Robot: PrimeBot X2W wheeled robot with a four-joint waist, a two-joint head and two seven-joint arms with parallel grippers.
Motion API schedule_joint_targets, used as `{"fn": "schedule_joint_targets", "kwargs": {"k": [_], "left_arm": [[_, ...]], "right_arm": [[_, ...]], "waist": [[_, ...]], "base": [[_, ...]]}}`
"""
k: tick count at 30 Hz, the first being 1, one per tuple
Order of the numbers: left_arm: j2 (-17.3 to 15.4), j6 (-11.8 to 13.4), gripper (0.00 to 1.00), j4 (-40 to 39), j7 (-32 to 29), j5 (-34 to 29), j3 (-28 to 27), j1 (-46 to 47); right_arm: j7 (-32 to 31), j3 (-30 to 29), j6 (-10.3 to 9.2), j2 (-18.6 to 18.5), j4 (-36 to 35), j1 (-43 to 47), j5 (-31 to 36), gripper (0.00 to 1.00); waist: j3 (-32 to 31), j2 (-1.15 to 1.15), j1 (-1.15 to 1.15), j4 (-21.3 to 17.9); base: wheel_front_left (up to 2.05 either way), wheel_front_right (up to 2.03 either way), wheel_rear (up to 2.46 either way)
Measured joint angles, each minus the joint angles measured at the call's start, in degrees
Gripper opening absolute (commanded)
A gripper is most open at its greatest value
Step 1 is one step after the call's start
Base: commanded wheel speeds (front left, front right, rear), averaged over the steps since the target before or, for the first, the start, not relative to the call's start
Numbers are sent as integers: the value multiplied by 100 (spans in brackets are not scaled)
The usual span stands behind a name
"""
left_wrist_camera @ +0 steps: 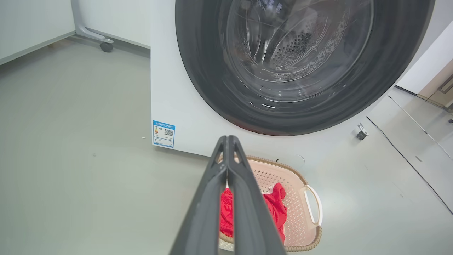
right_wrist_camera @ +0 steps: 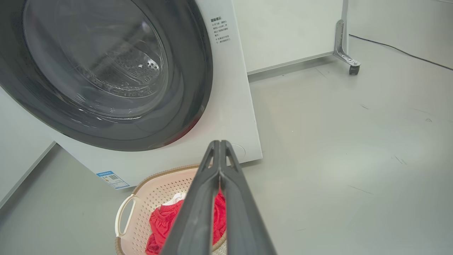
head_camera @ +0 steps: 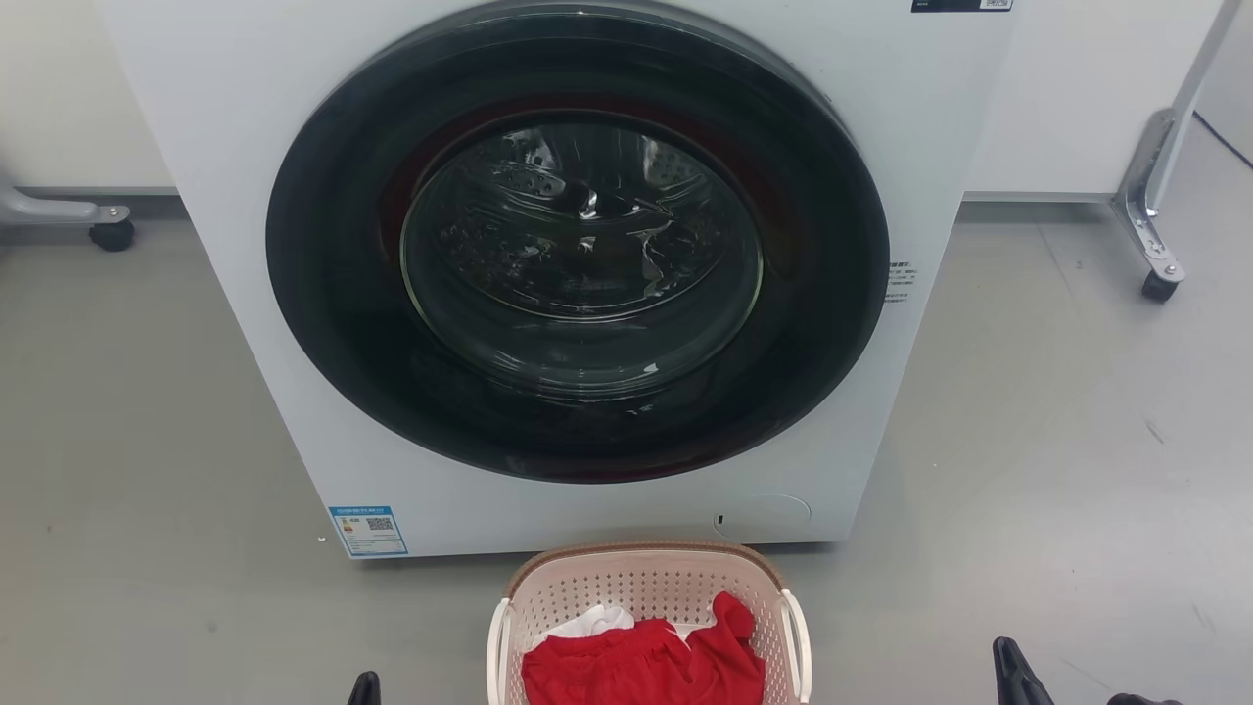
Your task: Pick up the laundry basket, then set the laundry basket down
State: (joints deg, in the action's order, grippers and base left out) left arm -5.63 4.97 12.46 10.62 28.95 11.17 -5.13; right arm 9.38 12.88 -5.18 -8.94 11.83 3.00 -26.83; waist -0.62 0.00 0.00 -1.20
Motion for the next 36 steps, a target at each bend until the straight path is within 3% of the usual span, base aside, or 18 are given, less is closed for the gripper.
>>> {"fn": "schedule_joint_targets", "kwargs": {"k": [36], "left_arm": [[132, -504, 0, 144, -761, 2732, -720, 393]], "right_arm": [[-736, -901, 504, 276, 185, -312, -2837, 0]], "waist": [[27, 0, 0, 52]], "base": [[0, 0, 0]]}}
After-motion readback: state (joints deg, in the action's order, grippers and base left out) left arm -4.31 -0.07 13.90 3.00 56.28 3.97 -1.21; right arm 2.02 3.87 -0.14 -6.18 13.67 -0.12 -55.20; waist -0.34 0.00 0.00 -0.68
